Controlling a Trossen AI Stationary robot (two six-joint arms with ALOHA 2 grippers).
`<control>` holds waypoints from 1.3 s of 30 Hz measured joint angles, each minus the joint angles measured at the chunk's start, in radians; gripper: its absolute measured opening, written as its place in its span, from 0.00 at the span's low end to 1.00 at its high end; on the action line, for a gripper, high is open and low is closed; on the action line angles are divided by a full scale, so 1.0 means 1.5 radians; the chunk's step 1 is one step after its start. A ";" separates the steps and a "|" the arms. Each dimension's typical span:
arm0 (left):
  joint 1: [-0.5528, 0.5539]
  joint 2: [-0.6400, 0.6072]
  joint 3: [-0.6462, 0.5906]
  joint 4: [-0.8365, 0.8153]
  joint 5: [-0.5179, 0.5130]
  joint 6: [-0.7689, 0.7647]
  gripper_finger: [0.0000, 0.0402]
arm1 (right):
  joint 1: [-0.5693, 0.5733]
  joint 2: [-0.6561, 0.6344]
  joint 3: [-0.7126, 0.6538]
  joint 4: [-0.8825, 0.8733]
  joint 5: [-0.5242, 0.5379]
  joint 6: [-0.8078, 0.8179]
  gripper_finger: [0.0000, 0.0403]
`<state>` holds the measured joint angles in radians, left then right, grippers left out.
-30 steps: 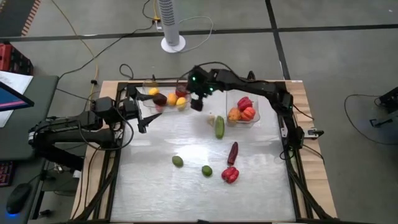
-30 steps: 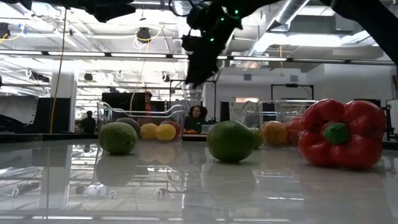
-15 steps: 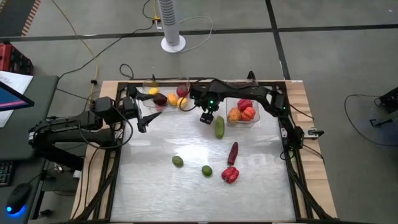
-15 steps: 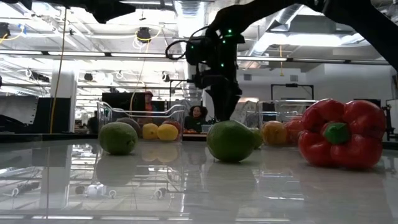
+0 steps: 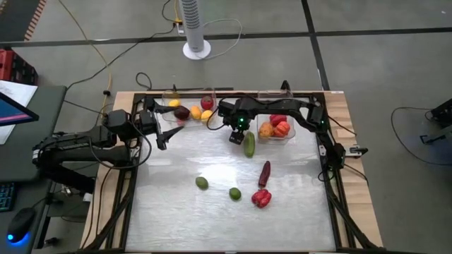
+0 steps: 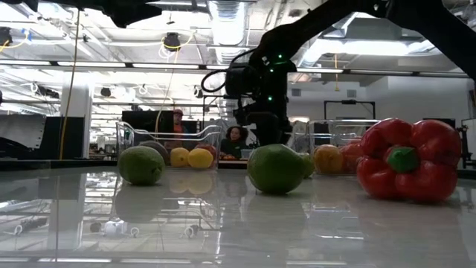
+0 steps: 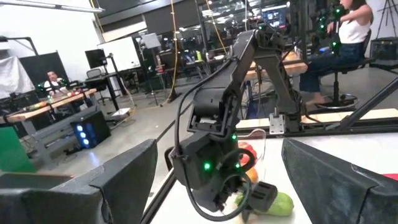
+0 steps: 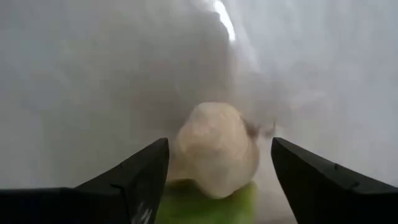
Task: Sort produce into baskets
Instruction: Put the garlic into the right transparent bin
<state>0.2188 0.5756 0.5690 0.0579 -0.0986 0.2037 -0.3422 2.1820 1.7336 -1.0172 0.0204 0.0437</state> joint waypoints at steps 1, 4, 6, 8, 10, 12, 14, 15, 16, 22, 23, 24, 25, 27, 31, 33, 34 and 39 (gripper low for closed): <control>0.000 0.000 0.000 0.000 0.000 0.000 0.82 | 0.000 0.000 0.000 0.002 0.005 -0.002 0.74; 0.000 0.000 0.000 0.000 0.000 0.000 0.82 | 0.001 0.000 0.000 0.011 0.006 -0.010 0.68; 0.000 0.000 0.000 -0.001 0.000 0.000 0.82 | 0.001 0.000 0.000 0.011 0.006 -0.010 0.63; 0.000 0.000 0.000 -0.002 0.000 0.001 0.82 | 0.001 0.000 0.000 0.015 0.006 -0.013 0.59; 0.000 0.000 0.000 -0.005 -0.003 0.001 0.82 | 0.001 -0.001 0.000 0.015 0.006 -0.019 0.54; 0.000 0.000 0.000 -0.007 -0.014 0.005 0.82 | 0.000 -0.002 0.000 0.014 0.006 -0.028 0.49; 0.000 0.000 0.000 -0.012 -0.022 0.009 0.82 | 0.000 -0.002 0.007 0.006 0.007 -0.034 0.45; 0.000 0.000 0.000 -0.015 -0.026 0.009 0.82 | -0.001 -0.002 0.012 -0.001 0.007 -0.035 0.43; 0.000 0.000 0.000 -0.017 -0.028 0.009 0.82 | -0.003 -0.002 0.018 -0.006 0.007 -0.038 0.42; 0.000 0.000 0.000 -0.025 -0.029 0.008 0.82 | -0.009 -0.023 0.072 -0.062 0.035 -0.062 0.43; 0.000 0.000 0.000 -0.031 -0.029 0.008 0.82 | -0.011 -0.039 0.076 -0.065 0.047 -0.063 0.44; 0.000 0.000 0.000 -0.036 -0.029 0.008 0.82 | -0.014 -0.059 0.077 -0.070 0.056 -0.064 0.44; 0.000 0.000 0.000 -0.038 -0.030 0.008 0.82 | -0.015 -0.075 0.078 -0.077 0.066 -0.064 0.44; 0.000 -0.001 -0.001 -0.037 -0.029 0.008 0.82 | -0.022 -0.117 0.070 -0.098 0.090 -0.055 0.44; 0.000 0.000 -0.001 -0.037 -0.030 0.008 0.82 | -0.038 -0.210 0.004 -0.106 0.120 -0.031 0.44; 0.000 -0.001 -0.001 -0.036 -0.030 0.008 0.82 | -0.042 -0.259 -0.049 -0.103 0.129 -0.024 0.44; 0.000 0.000 -0.001 -0.035 -0.030 0.007 0.82 | -0.046 -0.281 -0.079 -0.101 0.133 -0.019 0.44; 0.000 0.000 -0.001 -0.026 -0.030 -0.004 0.82 | -0.058 -0.377 -0.222 -0.073 0.134 0.003 0.56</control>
<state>0.2184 0.5751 0.5682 0.0189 -0.1429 0.1973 -0.4298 1.6158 1.4001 -1.1269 0.2211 0.0487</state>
